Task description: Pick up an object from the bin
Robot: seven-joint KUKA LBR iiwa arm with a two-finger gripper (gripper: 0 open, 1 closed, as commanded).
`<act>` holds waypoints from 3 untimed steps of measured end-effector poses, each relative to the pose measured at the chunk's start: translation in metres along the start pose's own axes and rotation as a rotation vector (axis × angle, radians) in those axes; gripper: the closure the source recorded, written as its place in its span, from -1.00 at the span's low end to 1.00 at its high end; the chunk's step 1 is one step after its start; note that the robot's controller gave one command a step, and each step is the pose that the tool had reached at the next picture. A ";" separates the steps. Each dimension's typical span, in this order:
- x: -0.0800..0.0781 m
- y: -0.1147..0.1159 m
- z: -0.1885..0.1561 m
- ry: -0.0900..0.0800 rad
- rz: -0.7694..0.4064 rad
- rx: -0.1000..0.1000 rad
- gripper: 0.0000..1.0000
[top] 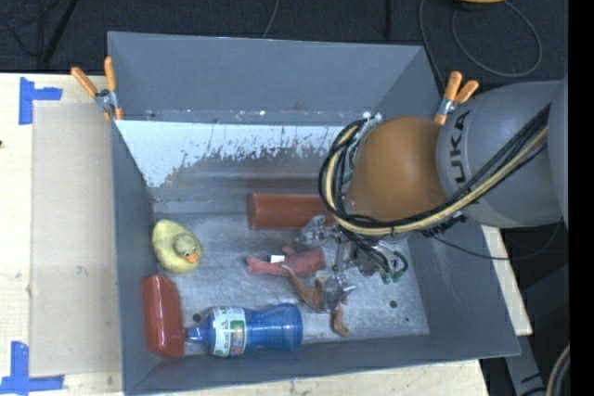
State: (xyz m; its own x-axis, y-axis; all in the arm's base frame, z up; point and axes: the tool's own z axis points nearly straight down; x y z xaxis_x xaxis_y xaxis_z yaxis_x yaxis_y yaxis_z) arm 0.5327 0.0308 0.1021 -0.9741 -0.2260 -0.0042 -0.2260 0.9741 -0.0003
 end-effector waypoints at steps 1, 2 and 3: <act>-0.003 0.009 0.024 -0.003 -0.054 0.001 1.00; -0.003 0.009 0.024 -0.003 -0.054 0.001 1.00; -0.044 0.004 -0.003 0.007 -0.037 -0.002 1.00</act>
Offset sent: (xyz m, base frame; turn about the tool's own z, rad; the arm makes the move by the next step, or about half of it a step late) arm 0.0000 0.0000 0.0000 0.0000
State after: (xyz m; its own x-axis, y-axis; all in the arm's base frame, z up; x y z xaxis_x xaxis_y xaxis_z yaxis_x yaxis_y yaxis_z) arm 0.5746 0.0451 0.1049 -0.9650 -0.2623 0.0023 -0.2623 0.9650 0.0018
